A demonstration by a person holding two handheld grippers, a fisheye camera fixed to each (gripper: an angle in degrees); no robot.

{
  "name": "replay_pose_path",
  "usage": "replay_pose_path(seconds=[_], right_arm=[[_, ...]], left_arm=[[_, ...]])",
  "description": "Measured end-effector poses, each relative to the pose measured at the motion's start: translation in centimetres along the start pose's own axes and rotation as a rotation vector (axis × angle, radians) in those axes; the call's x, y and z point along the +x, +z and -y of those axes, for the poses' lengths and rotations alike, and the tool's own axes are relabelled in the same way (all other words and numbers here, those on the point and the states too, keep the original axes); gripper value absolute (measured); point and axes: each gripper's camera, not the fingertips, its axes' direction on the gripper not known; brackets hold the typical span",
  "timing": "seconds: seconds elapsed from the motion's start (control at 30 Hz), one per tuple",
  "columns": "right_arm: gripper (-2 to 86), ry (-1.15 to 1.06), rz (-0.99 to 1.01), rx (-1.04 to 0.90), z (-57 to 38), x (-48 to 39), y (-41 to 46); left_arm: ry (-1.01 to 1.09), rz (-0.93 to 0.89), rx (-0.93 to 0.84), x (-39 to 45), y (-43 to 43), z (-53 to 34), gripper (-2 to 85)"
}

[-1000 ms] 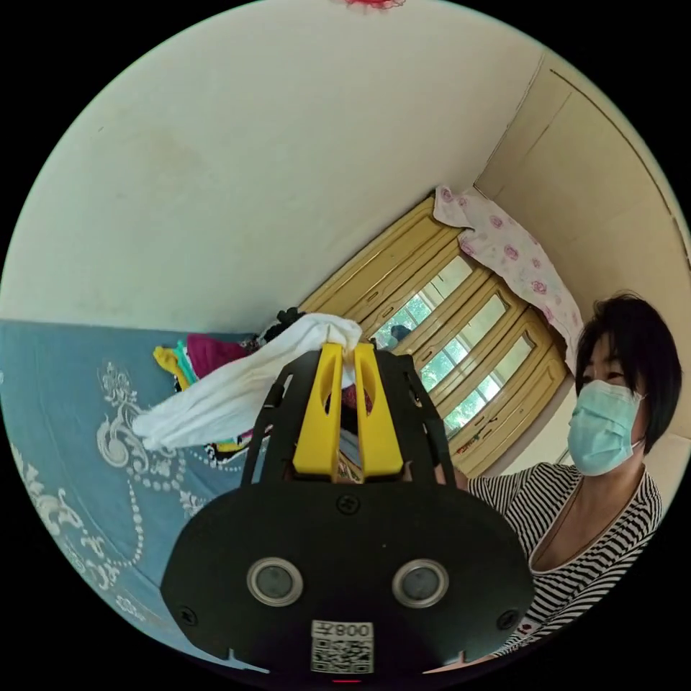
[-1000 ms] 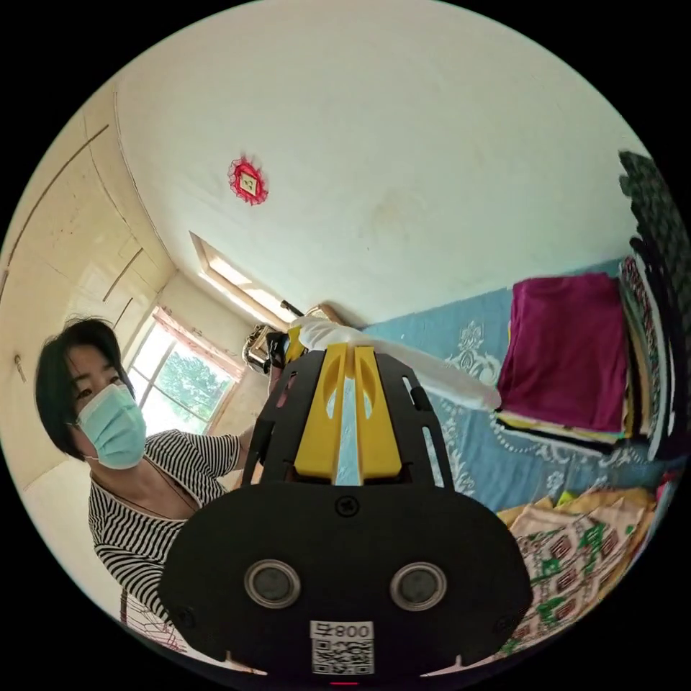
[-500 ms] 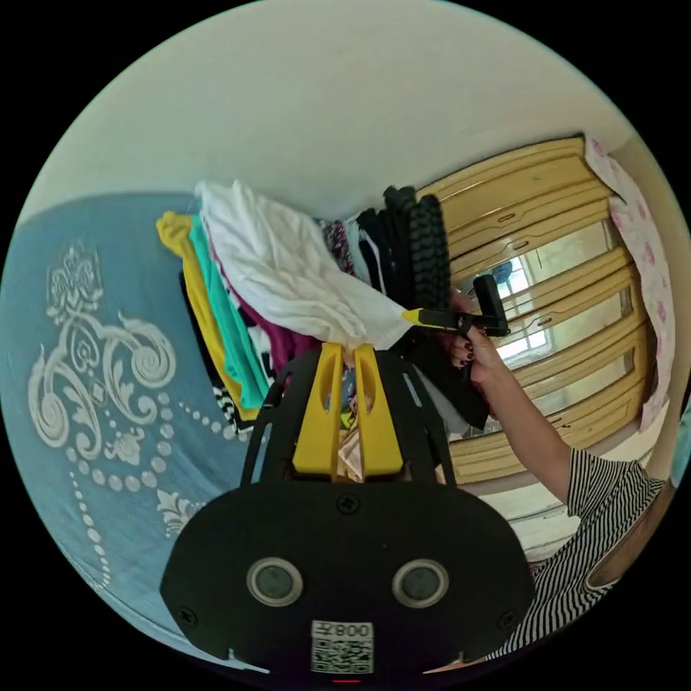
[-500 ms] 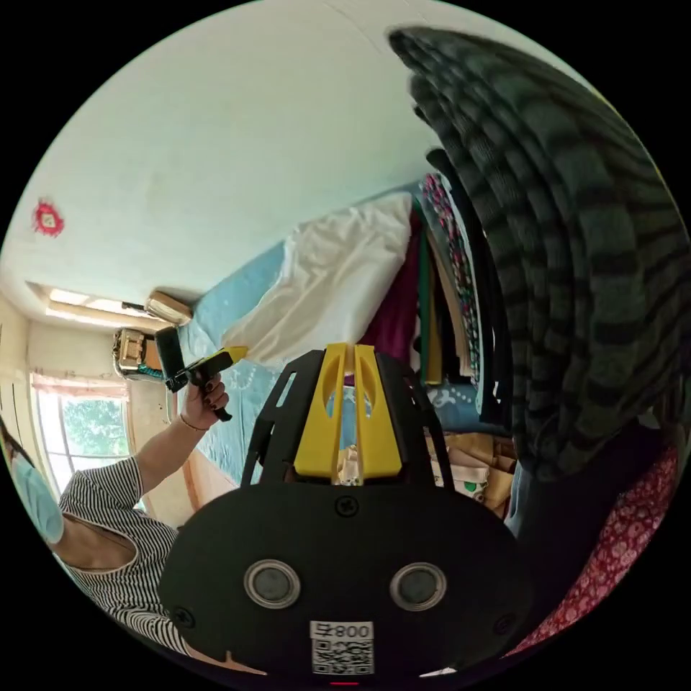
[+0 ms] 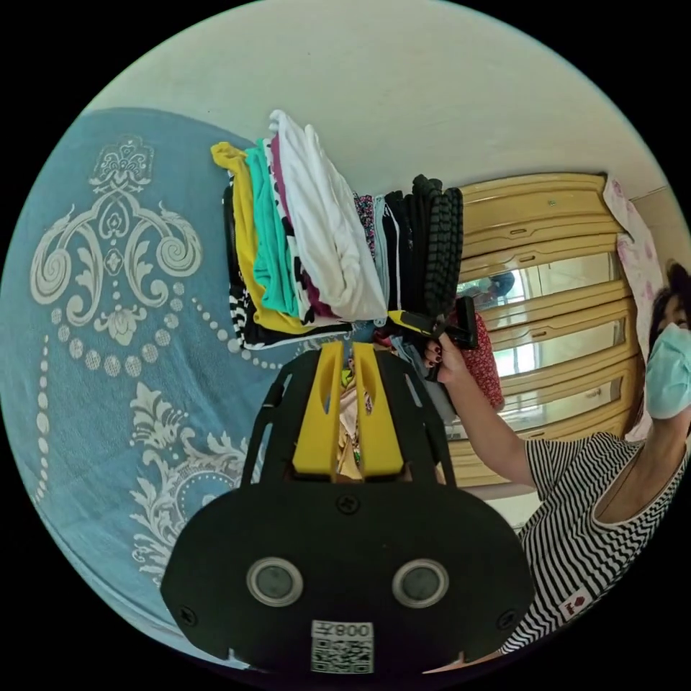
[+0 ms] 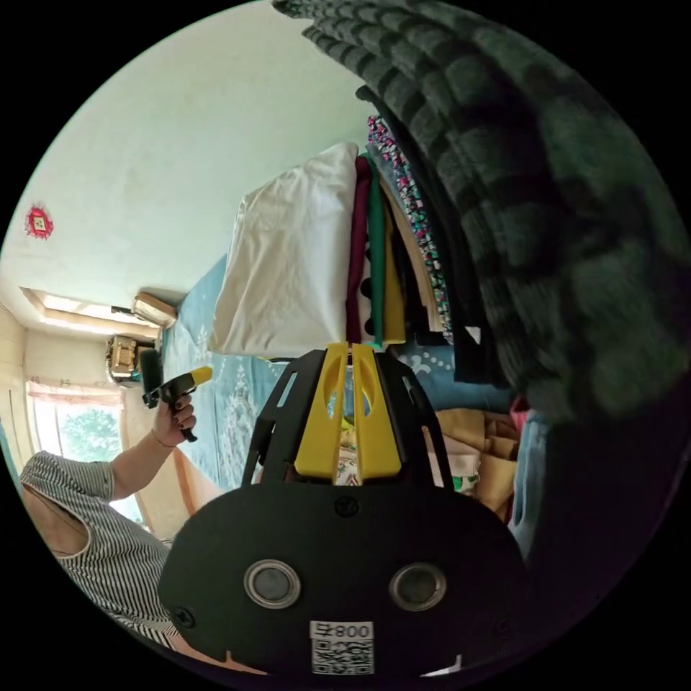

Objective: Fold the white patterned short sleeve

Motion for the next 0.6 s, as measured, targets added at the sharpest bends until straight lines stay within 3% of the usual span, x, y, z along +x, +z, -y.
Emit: replay_pose_path(seconds=[0.07, 0.2, 0.3, 0.37, 0.6], right_arm=[[0.4, 0.013, -0.106, 0.075, -1.7, -1.0, -1.3], [0.1, -0.097, -0.093, 0.148, -2.4, -4.7, -1.2], [0.1, -0.15, -0.245, 0.093, -0.5, -7.1, 1.7], [0.1, -0.141, -0.339, 0.013, 1.0, -7.3, 4.2], [0.3, -0.136, -0.39, 0.11, -1.7, -8.8, 1.0]], left_arm=[[0.052, 0.027, 0.021, 3.0, 0.1, 1.1, 1.2], [0.202, 0.119, 0.027, 8.1, 2.2, 4.5, 0.6], [0.287, 0.272, -0.01, 11.2, 5.8, 7.4, 0.4], [0.317, 0.499, -0.089, 12.7, 9.6, 8.8, 0.3], [0.43, 0.53, -0.083, 18.6, 11.1, 7.2, 0.2]])
